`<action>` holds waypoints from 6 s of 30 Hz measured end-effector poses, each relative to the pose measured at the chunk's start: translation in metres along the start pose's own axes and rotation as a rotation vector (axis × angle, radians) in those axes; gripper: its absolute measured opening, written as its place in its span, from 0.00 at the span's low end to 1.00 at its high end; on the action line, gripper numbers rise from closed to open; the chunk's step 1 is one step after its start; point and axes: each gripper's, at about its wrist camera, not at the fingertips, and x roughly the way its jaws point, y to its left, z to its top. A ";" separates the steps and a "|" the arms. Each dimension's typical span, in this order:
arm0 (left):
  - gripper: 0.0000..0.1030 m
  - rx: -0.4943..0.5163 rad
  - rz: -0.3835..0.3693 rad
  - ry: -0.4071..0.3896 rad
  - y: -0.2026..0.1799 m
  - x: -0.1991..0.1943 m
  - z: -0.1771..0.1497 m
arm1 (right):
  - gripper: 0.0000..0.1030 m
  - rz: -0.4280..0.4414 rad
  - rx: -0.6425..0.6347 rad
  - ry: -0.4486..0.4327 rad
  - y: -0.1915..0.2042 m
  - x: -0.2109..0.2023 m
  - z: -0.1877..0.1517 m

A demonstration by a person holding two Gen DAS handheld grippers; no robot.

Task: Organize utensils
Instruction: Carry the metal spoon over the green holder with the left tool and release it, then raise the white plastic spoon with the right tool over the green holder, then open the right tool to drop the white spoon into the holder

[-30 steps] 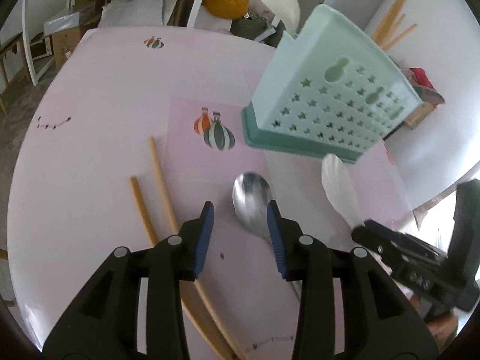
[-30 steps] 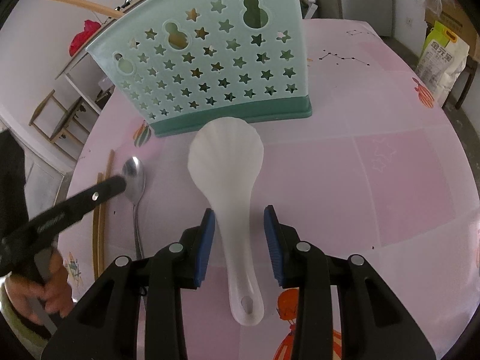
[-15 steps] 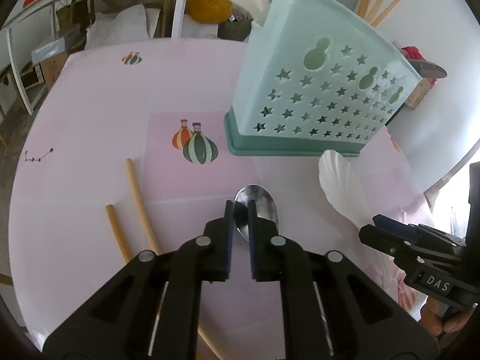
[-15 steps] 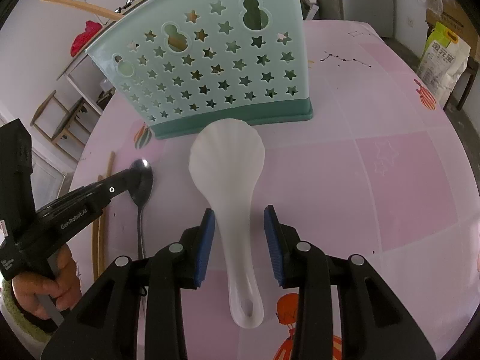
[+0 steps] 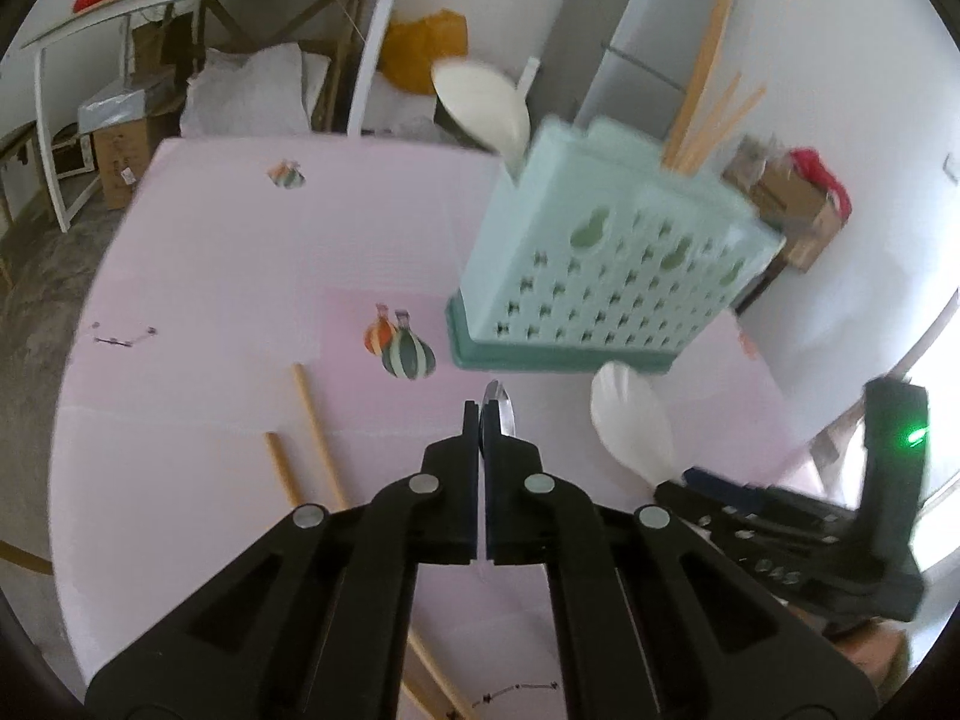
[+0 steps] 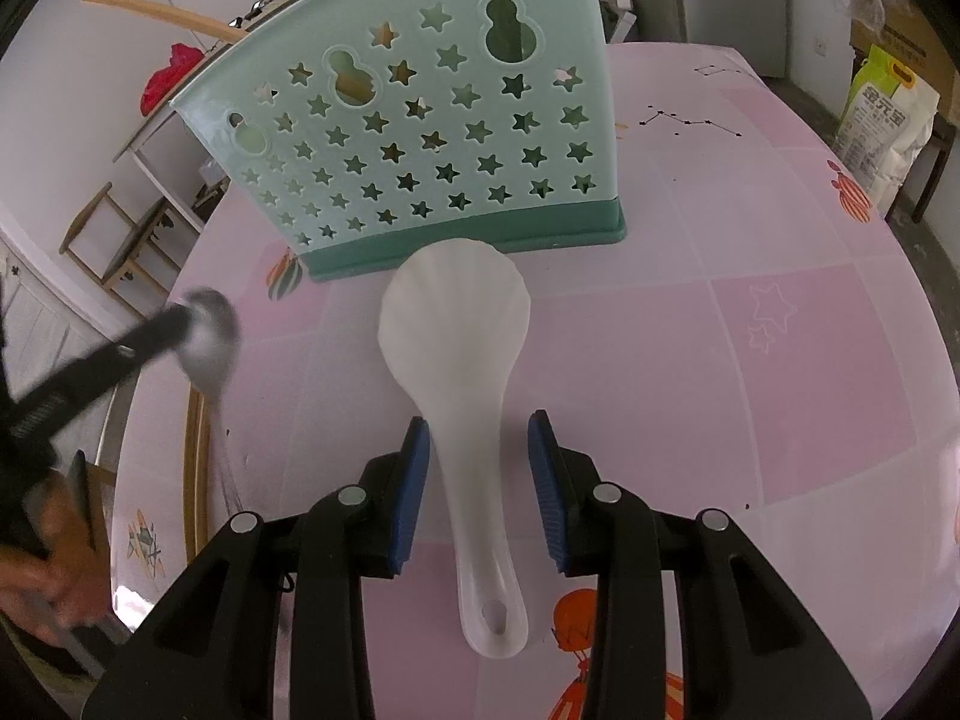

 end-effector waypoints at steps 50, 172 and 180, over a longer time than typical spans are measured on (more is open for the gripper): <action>0.08 0.045 0.041 -0.427 -0.016 -0.029 0.117 | 0.33 0.012 0.024 -0.007 -0.004 -0.002 -0.001; 0.75 -0.107 0.186 0.032 0.055 -0.027 -0.070 | 0.02 -0.139 0.042 -0.750 -0.013 -0.106 0.101; 0.75 -0.111 0.183 0.029 0.051 -0.028 -0.071 | 0.34 -0.166 -0.034 -0.652 -0.010 -0.112 0.059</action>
